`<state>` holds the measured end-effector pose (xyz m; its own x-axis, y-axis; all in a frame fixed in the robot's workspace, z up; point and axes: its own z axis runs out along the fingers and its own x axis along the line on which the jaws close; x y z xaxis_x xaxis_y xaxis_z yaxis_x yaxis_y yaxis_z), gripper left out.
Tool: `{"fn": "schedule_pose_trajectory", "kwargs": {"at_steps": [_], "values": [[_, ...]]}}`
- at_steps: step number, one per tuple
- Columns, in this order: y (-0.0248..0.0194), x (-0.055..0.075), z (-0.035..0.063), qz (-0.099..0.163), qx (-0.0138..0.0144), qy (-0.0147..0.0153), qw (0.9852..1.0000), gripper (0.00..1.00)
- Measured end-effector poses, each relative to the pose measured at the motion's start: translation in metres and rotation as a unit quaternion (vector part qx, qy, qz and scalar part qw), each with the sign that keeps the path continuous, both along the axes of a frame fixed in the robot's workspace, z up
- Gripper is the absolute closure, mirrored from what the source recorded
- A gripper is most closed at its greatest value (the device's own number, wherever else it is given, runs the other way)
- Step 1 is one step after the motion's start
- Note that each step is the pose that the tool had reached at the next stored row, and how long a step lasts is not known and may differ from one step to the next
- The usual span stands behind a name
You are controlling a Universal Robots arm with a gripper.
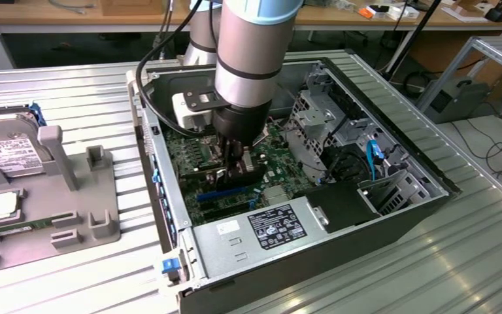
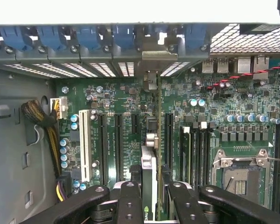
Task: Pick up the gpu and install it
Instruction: 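Insert the gpu into the slot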
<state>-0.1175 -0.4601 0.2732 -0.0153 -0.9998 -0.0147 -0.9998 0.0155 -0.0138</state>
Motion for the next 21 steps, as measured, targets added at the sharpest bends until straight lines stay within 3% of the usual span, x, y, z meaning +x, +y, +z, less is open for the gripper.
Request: {"fn": "schedule_pose_trajectory", "kwargs": {"at_steps": [1, 3, 4, 21], "values": [[0.0000, 0.0000, -0.0002, 0.000, 0.0006, 0.0000, 1.0000, 0.73], [-0.0001, -0.0007, -0.0009, 0.000, 0.0047, 0.0000, 1.0000, 0.73], [0.0000, -0.0022, -0.0012, 0.000, 0.0050, 0.0000, 1.0000, 0.73], [-0.0002, -0.0043, -0.0088, 0.000, 0.0048, 0.0000, 1.0000, 0.73]]}}
